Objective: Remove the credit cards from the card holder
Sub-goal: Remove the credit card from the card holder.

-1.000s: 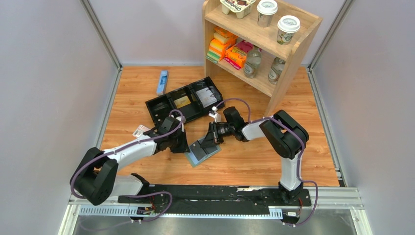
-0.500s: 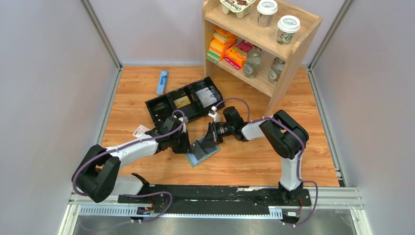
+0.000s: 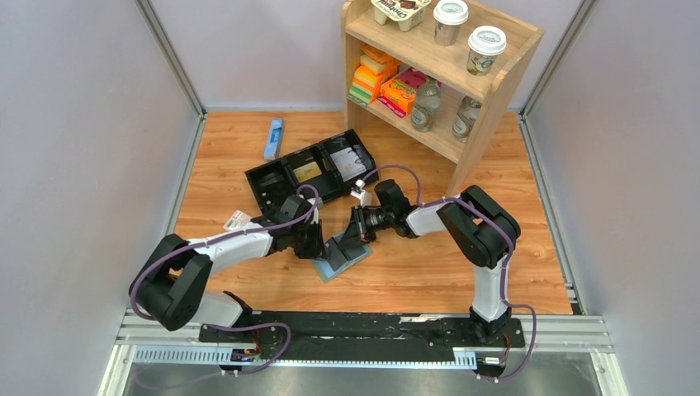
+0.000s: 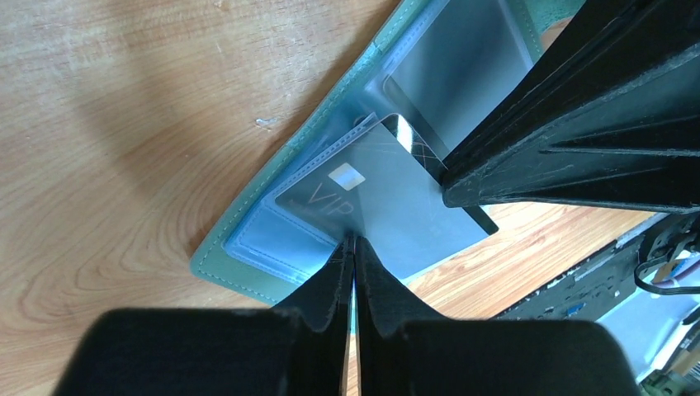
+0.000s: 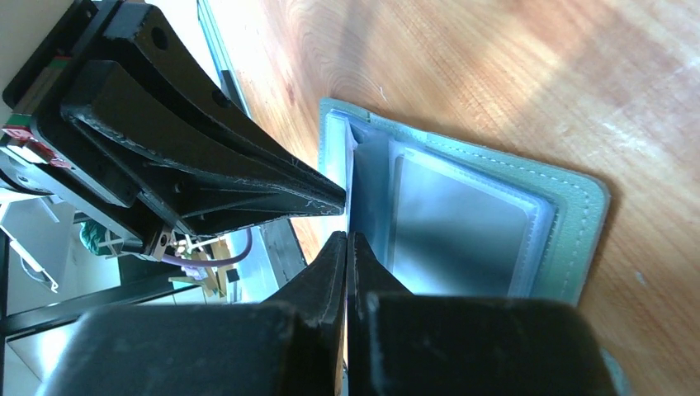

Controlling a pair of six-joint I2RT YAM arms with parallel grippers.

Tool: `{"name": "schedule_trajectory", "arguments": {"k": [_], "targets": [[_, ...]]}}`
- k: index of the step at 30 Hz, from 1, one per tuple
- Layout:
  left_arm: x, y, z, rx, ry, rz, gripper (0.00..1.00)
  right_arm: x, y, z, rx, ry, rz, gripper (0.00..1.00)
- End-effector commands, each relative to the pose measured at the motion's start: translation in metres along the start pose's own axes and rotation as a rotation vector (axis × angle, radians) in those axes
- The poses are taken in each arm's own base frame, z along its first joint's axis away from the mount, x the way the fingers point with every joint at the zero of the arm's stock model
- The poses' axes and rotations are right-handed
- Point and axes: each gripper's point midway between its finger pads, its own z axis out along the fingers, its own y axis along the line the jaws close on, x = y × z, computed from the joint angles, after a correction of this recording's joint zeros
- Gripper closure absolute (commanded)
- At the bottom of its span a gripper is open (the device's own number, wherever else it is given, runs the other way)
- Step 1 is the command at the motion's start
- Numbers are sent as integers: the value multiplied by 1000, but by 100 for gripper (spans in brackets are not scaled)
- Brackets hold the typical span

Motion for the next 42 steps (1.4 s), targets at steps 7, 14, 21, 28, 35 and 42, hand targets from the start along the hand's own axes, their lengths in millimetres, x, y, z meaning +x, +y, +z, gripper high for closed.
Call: {"name": "schedule_trajectory", "arguments": {"k": [7,14,21,28,35,42], "targets": [[11,9,3,-39,45,21,96,-18,9,-5,13,-40,-59,100],[13,11,4,-46,53,18,97,-26,2,-16,34,-76,-45,100],[13,11,4,-47,54,18,97,-24,-1,-15,32,-71,-37,100],[11,10,5,-49,53,18,98,-18,-3,-11,22,-43,-33,77],[10,10,6,-48,54,19,98,-13,-9,-4,29,-21,-25,77],[10,10,5,-52,49,18,98,-12,-11,-2,43,-12,-30,95]]}}
